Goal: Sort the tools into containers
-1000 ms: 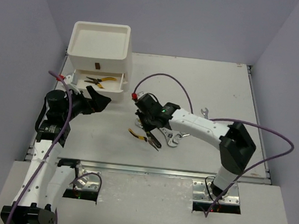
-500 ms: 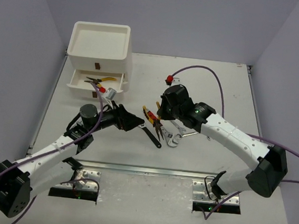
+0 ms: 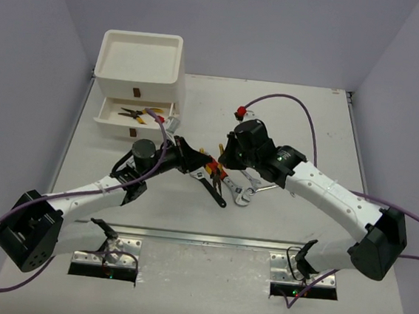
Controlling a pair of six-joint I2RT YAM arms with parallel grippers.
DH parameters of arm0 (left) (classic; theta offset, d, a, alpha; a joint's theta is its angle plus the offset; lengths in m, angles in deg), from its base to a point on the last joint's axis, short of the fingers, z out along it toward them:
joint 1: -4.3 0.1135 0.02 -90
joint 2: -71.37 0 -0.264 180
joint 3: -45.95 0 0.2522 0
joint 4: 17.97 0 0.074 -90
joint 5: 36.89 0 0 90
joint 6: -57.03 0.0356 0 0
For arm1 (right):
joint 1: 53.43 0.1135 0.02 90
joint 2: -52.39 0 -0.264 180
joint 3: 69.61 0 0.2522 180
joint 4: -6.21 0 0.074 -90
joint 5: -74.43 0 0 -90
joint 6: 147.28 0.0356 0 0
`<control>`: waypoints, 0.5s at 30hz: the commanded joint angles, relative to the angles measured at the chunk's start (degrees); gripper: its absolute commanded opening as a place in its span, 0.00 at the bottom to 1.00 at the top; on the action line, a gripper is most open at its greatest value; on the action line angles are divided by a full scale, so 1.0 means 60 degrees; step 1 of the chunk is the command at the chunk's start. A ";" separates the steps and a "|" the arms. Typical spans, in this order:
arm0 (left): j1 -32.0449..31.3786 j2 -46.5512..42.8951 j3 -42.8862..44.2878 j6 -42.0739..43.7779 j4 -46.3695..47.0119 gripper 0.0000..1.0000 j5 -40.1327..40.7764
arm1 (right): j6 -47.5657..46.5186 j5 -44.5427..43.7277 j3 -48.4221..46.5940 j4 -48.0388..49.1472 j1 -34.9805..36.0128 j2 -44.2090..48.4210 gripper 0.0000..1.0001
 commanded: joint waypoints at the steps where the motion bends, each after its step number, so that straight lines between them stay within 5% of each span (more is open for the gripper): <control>1: -0.0145 0.0057 0.0435 -0.0064 0.1000 0.00 -0.0181 | 0.0308 0.0489 -0.0042 0.0889 -0.0011 0.0382 0.00; 4: -0.0149 -0.0042 0.0480 -0.0339 0.0982 0.00 -0.0135 | 0.0259 0.0282 0.0056 0.0919 -0.0020 0.0482 0.00; 5: -0.0146 -0.0139 0.0507 -0.0374 0.0841 0.00 0.0065 | 0.0226 0.0194 0.0086 0.0912 -0.0036 0.0534 0.09; 7: -0.0128 -0.0339 0.0598 -0.0365 0.0451 0.00 0.0517 | 0.0134 -0.0054 0.0172 0.0852 -0.0079 0.0642 0.45; 9: -0.0079 -0.0502 0.0784 -0.0377 -0.0045 0.00 0.0891 | 0.0108 -0.0487 0.0235 0.0568 -0.0154 0.0778 0.96; 15: 0.1508 -0.1310 0.1800 -0.1242 -0.2389 0.00 0.2390 | -0.0283 -0.1377 0.0832 -0.0061 -0.0775 0.1965 0.99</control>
